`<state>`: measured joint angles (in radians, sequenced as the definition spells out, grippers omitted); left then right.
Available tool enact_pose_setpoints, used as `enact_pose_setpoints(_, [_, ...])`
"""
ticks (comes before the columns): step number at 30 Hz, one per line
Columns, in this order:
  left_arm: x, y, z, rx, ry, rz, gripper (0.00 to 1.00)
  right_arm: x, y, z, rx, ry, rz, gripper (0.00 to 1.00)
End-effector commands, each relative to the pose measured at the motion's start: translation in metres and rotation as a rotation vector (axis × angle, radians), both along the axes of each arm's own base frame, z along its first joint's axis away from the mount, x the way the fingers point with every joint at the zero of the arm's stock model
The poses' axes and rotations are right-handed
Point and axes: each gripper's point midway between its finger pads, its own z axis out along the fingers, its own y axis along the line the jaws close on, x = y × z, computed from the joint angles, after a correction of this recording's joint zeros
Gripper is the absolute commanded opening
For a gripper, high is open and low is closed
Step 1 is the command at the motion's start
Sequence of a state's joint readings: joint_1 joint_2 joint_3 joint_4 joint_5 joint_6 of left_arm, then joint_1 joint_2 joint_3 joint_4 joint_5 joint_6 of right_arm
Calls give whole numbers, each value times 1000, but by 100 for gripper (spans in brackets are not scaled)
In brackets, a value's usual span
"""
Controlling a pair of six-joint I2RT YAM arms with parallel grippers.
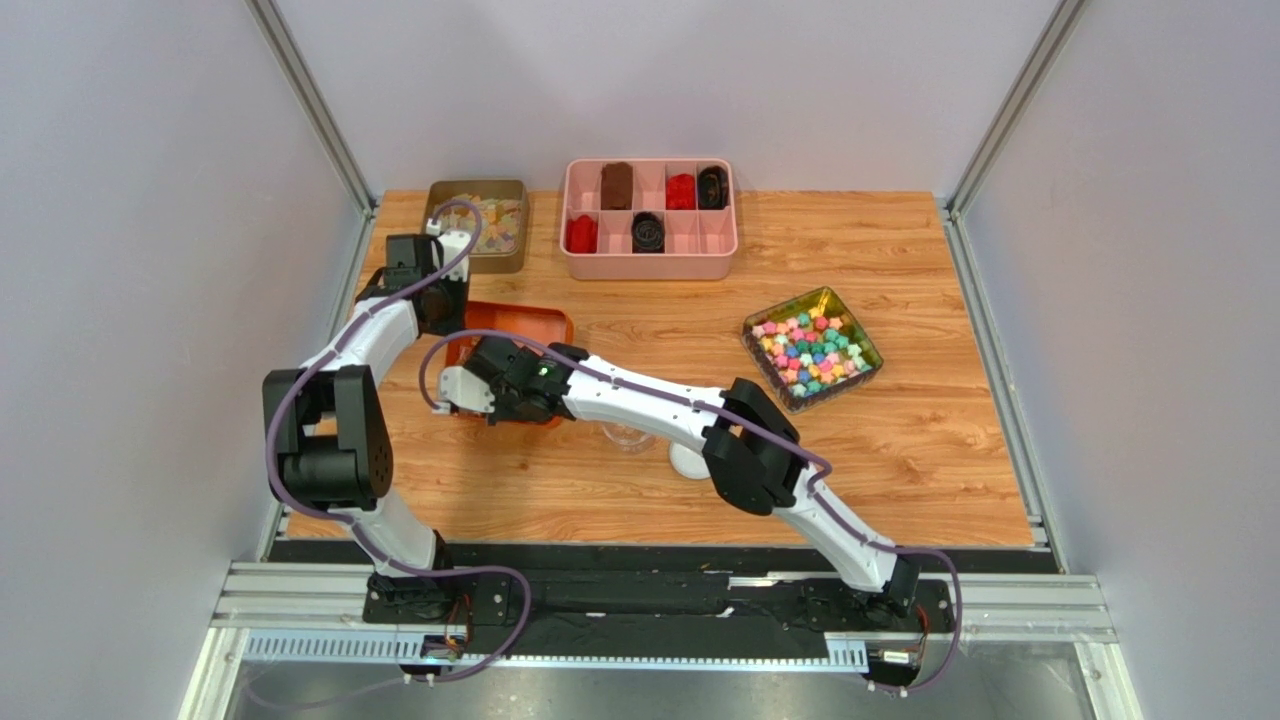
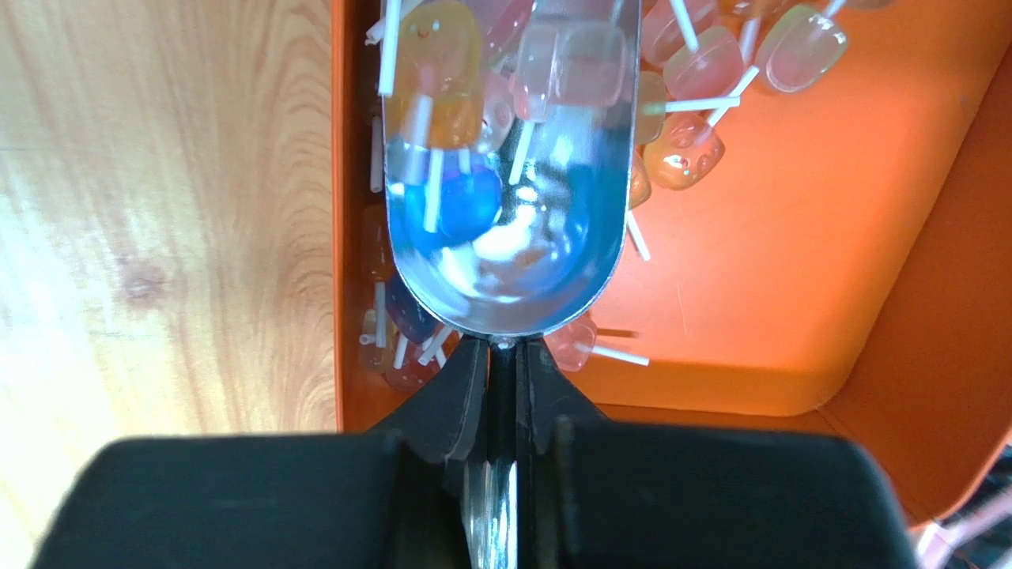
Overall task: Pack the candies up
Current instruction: Scoop the fake candies from the storage box.
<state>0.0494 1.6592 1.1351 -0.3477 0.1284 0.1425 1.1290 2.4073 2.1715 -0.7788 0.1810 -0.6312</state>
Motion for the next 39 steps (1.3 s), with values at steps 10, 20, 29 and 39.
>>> enact_pose_setpoints(10, [12, -17, 15, -83, -45, -25, 0, -1, 14, 49, 235, 202, 36, 0])
enact_pose_setpoints(20, [13, -21, 16, -95, -47, -45, 0, 10, 12, 55, 292, 280, 30, 0])
enact_pose_setpoints(29, [13, -20, 13, -91, -42, -43, 0, 15, 15, 52, 304, 297, 23, 0])
enact_pose_setpoints(39, [14, -17, 9, -79, -34, -32, 0, 25, 3, 48, 273, 262, 0, 0])
